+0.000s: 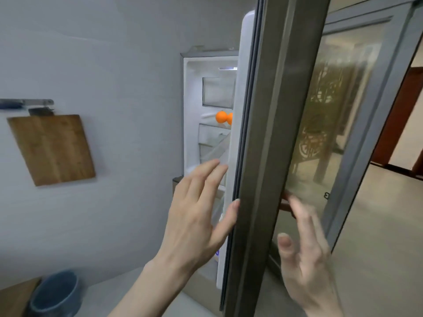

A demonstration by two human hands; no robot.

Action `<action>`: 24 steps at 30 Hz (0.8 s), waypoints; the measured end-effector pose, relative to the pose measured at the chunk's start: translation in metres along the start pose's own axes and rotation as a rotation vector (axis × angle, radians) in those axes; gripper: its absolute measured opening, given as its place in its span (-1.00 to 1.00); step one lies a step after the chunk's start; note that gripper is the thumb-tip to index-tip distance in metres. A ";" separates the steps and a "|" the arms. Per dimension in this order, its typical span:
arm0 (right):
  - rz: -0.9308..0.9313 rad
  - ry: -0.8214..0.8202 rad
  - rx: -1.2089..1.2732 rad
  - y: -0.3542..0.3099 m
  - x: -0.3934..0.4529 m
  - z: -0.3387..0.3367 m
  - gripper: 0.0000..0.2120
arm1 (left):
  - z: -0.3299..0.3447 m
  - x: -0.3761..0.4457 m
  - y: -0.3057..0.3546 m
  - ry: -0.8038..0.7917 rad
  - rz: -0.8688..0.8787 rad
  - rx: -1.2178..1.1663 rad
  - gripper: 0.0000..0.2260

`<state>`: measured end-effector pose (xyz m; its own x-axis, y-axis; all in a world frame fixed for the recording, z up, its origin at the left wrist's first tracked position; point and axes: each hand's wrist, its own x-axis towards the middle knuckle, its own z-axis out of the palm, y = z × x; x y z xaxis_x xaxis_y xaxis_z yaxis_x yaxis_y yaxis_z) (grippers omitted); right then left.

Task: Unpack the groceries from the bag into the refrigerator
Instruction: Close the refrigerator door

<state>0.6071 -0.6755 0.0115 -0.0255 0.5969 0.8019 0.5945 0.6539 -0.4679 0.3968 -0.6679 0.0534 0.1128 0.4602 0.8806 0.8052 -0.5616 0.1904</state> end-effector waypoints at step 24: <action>-0.107 -0.252 -0.191 0.005 0.104 0.221 -0.33 | -0.014 0.017 -0.194 0.076 -0.190 0.028 -0.38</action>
<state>0.4299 -0.5076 0.0108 -0.2793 0.6415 0.7145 0.7170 0.6343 -0.2892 0.2338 -0.5608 0.0377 -0.0860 0.5022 0.8605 0.8239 -0.4498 0.3448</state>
